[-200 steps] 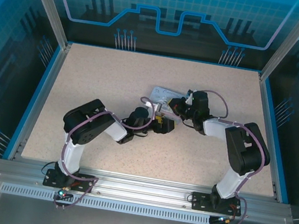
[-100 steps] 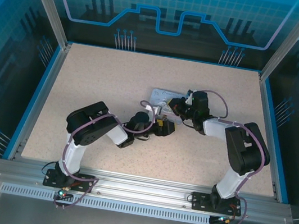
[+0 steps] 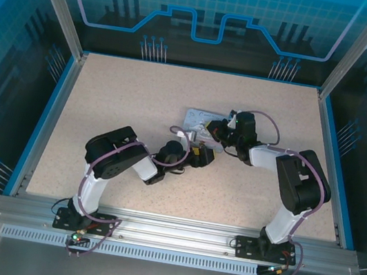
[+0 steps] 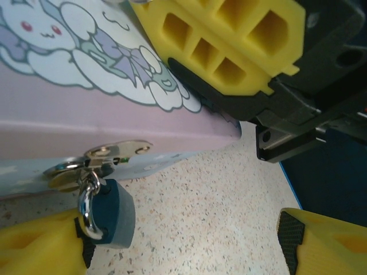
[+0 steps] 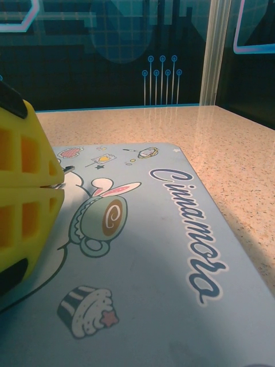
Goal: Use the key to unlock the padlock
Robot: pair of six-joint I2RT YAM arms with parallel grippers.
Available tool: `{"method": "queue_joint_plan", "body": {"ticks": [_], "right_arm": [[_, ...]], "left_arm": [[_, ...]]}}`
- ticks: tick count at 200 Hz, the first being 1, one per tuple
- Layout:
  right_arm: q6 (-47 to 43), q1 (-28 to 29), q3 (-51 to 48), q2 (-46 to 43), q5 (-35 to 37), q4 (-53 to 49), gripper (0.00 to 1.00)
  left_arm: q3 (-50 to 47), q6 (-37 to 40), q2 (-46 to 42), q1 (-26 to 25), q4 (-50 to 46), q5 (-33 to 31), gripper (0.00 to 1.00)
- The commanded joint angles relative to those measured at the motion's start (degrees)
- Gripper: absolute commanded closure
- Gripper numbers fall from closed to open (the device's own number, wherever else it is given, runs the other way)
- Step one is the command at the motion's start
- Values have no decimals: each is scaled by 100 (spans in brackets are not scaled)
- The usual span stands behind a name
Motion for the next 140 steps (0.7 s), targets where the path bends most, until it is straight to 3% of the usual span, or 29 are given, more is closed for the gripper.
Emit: {"method": "queue_joint_plan", "body": {"ticks": [1, 64, 140], "right_arm": [[27, 89, 24, 141, 19, -52, 100], [31, 85, 40, 141, 19, -48, 100], [70, 89, 37, 180, 22, -23, 100]], "left_arm": [[87, -148, 279, -68, -529, -267, 21], [123, -333, 196, -167, -1162, -976, 41], [118, -467, 168, -448, -1264, -1298, 42]]}}
